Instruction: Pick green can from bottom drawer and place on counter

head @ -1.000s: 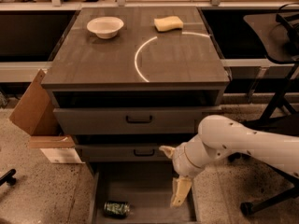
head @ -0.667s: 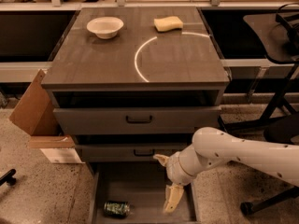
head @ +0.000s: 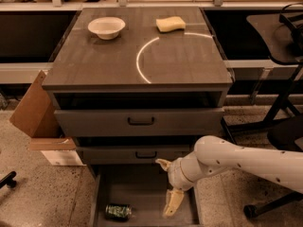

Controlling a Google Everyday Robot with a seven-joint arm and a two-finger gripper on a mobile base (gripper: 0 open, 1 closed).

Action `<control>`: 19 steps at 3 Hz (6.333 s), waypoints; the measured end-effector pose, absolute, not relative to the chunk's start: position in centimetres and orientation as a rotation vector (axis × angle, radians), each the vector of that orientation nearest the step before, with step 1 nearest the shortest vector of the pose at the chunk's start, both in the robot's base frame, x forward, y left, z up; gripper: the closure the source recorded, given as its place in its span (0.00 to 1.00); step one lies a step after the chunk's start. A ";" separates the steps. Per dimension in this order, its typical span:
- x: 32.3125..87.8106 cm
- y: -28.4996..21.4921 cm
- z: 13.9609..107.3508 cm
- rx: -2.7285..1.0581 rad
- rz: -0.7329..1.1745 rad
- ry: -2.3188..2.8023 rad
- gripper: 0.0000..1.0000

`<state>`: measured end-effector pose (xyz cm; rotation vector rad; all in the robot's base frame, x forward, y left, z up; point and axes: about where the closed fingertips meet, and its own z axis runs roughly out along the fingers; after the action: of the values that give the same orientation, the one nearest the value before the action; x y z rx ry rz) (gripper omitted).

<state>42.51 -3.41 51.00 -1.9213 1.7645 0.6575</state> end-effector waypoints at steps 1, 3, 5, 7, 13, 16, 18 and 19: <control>43.7 -1.8 46.1 -1.867 0.707 1.730 0.00; 44.0 2.8 38.4 -1.811 0.869 1.707 0.00; 44.6 4.3 35.6 -1.833 0.857 1.731 0.00; 45.6 7.0 29.5 -1.803 0.801 1.795 0.00; 49.6 12.8 20.0 -1.881 0.642 1.613 0.00; 49.5 16.3 14.9 -1.880 0.567 1.624 0.00; 49.2 17.5 12.6 -1.902 0.543 1.634 0.16; 49.0 18.0 12.0 -1.921 0.541 1.636 0.40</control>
Offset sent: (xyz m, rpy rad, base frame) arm 0.0243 0.0475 -0.1223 0.1774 0.0312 0.0034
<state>48.97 17.98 11.97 -1.9211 1.6358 0.5414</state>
